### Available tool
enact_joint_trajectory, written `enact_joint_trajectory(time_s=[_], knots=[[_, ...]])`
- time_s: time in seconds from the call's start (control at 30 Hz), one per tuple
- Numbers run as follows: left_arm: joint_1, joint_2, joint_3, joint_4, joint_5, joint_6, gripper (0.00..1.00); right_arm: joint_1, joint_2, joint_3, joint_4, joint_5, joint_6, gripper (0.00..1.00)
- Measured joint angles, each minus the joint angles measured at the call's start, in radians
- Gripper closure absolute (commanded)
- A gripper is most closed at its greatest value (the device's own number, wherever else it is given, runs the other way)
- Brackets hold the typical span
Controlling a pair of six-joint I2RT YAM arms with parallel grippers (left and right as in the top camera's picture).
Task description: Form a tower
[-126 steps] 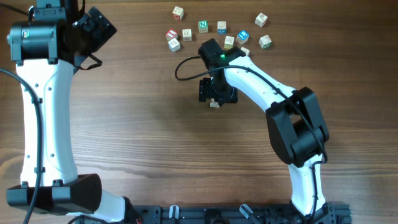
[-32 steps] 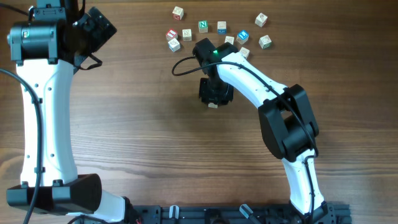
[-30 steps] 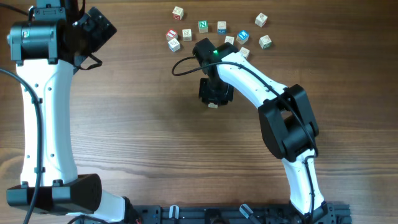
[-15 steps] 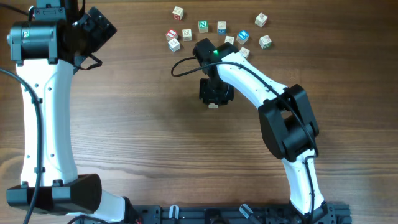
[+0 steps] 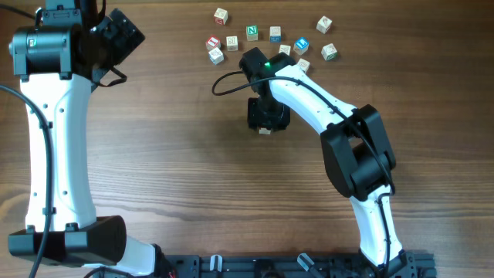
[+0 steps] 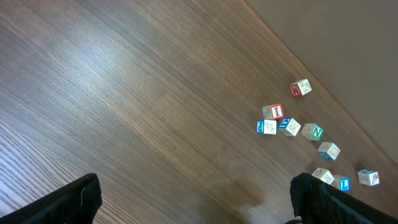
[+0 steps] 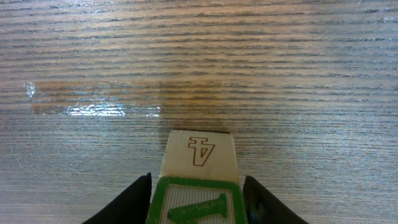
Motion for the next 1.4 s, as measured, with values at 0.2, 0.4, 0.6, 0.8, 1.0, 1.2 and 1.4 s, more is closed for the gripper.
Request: enact_joint_trajectory(time_s=[0.2,0.4,0.6,0.8,1.0,1.2,1.4], knots=[[0.000,0.000,0.000,0.000,0.000,0.000,0.00,0.000,0.000,0.000,0.000,0.000,-0.003,0.62],[0.000,0.000,0.000,0.000,0.000,0.000,0.00,0.000,0.000,0.000,-0.002,0.000,-0.003,0.68],[0.000,0.000,0.000,0.000,0.000,0.000,0.00,0.000,0.000,0.000,-0.003,0.000,-0.003,0.60],[0.000,0.000,0.000,0.000,0.000,0.000,0.00,0.000,0.000,0.000,-0.003,0.000,0.000,0.44],[0.000,0.000,0.000,0.000,0.000,0.000,0.00,0.000,0.000,0.019,-0.034,-0.004,0.001,0.18],[0.000,0.000,0.000,0.000,0.000,0.000,0.00,0.000,0.000,0.159,-0.176,-0.011,0.000,0.00],[0.000,0.000,0.000,0.000,0.000,0.000,0.00,-0.058,-0.016,0.398,-0.308,-0.011,-0.051,0.00]])
